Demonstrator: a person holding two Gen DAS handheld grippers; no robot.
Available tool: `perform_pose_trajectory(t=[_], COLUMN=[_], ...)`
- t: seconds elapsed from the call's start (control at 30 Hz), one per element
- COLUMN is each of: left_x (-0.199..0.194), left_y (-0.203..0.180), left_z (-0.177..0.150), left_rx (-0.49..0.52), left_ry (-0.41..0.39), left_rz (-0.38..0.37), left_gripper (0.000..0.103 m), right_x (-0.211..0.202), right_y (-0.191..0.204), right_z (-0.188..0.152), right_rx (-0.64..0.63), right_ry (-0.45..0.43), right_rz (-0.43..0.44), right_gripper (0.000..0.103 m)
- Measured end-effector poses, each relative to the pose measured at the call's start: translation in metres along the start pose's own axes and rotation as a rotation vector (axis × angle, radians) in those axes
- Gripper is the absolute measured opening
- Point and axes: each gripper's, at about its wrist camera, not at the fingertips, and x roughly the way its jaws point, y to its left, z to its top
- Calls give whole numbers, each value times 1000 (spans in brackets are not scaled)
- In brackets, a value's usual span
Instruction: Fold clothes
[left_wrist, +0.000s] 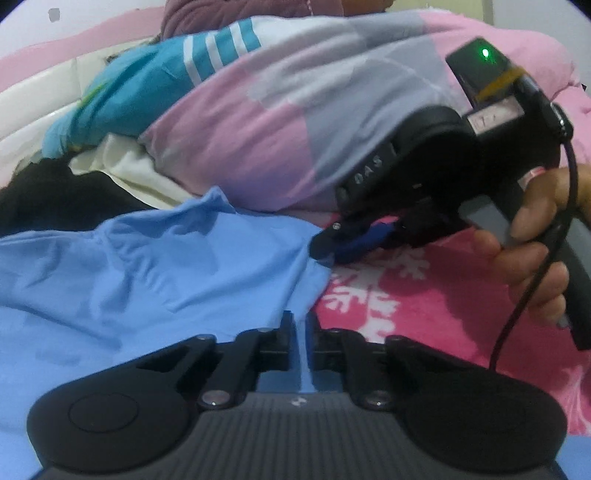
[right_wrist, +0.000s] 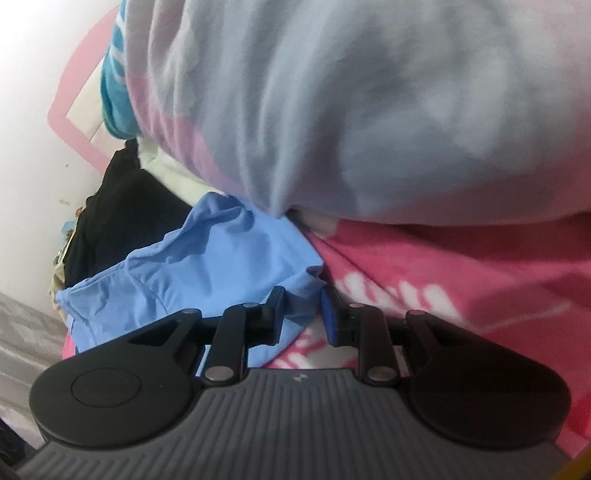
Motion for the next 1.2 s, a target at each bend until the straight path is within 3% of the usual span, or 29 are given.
perform_pose_trajectory(t=[0.07,0.2,0.3,0.47,0.57,0.63,0.7,0.8,0.93,0.97,1.07,1.2], left_x=[1,-6,-8,1,-3,-11,-20,-31,-29,-28,-24,-22], left_y=[-1,1,6,13,19,26,33,46,58,60,61,60], left_z=[0,-2,-1,-4,-4,-4,-5,-11,-20,-22,-27,-32], left_rx=[9,4,-14,-49,-96,-130,-157,-201,-239,-247,-240,-237], left_ry=[-4,-21,-14,44,42,28,9,2,31,36,43,32], left_rz=[4,-42,-78,-117,-151,-178,-189,-178,-115,-108,-99,-97], left_gripper=[2,1,1,4,16,21,21,21,21,21,21,21], right_x=[-2,-22,-22,6,-2,-16,-32,-43,-5,11,59,87], right_y=[4,25,37,42,55,63,69,85,99,102,111,122], right_z=[1,2,-1,-6,-9,-12,-13,-10,13,17,26,41], right_rx=[-25,-115,-226,-376,-459,-518,-544,-593,-568,-560,-552,-601], right_ry=[-9,-81,-86,-33,-71,-106,-121,-131,-35,-2,74,-66], right_rz=[-4,-25,-141,-326,-403,-430,-390,-258,-135,-125,-120,-184], right_gripper=[4,4,4,12,25,25,25,25,20,14,8,7])
